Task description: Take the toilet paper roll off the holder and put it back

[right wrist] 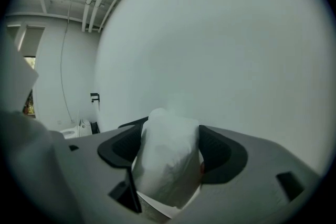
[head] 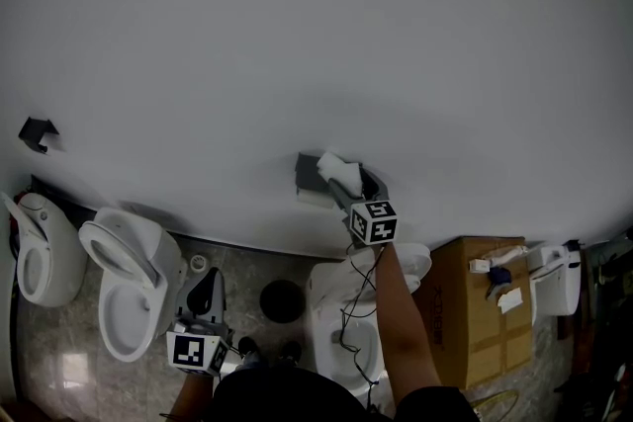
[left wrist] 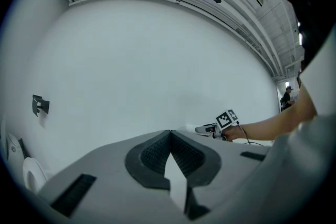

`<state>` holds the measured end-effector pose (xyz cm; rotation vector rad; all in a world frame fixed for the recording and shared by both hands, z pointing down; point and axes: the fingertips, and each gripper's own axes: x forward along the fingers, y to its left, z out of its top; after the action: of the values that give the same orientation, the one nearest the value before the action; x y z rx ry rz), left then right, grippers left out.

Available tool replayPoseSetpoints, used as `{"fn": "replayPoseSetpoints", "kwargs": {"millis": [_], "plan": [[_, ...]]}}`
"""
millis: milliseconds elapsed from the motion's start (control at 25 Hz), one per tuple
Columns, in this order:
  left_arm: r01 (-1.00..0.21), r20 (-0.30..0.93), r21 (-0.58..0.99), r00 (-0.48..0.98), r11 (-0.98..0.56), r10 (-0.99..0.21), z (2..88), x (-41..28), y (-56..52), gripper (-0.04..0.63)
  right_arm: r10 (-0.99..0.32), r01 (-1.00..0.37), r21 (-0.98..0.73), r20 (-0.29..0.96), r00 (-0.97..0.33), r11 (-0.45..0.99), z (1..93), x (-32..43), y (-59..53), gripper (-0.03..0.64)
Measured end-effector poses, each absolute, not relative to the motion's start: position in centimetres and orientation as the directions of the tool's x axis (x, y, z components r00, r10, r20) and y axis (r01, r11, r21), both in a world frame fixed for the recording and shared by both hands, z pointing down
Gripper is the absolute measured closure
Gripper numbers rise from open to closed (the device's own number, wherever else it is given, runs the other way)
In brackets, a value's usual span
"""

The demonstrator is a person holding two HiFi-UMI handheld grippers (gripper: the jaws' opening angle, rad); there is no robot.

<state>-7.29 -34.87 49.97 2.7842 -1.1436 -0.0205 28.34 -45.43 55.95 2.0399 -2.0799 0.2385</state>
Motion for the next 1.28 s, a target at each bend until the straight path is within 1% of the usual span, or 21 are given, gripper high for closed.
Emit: {"fn": "replayPoseSetpoints", "kwargs": {"millis": [160,400,520,600,720,880,1280], "plan": [[-0.702,0.012,0.103,0.709,-0.705,-0.705,50.5,-7.6,-35.2,0.592,-0.959,-0.997,0.078,0.285,0.002,0.021,56.2,28.4,-45.6,0.287],[-0.700,0.040,0.117,0.712,-0.705,-0.701,50.2,-7.3,-35.1,0.592,-0.958,-0.993,0.115,0.287,0.013,0.021,56.4,28.5,-45.5,0.341],[-0.705,0.017,0.090,0.708,-0.704,-0.706,50.8,-7.8,-35.3,0.592,-0.958,-0.992,0.123,0.287,0.015,0.022,56.4,28.4,-45.4,0.347],[-0.705,0.031,0.106,0.707,-0.701,-0.706,50.4,-7.7,-35.3,0.592,-0.958,-0.991,0.132,0.287,0.016,0.023,56.4,28.3,-45.4,0.350],[-0.707,0.014,0.094,0.705,-0.701,-0.709,50.6,-7.9,-35.5,0.592,-0.959,-0.991,0.132,0.282,0.023,0.015,56.4,28.4,-45.3,0.354],[-0.704,0.037,0.115,0.708,-0.700,-0.706,50.0,-7.5,-35.4,0.592,-0.963,-0.993,0.116,0.268,0.026,0.005,56.2,28.6,-45.2,0.357],[-0.705,0.029,0.114,0.707,-0.700,-0.707,50.0,-7.9,-35.4,0.592,-0.970,-0.995,0.100,0.243,0.027,-0.003,55.3,28.4,-44.6,0.357]]}}
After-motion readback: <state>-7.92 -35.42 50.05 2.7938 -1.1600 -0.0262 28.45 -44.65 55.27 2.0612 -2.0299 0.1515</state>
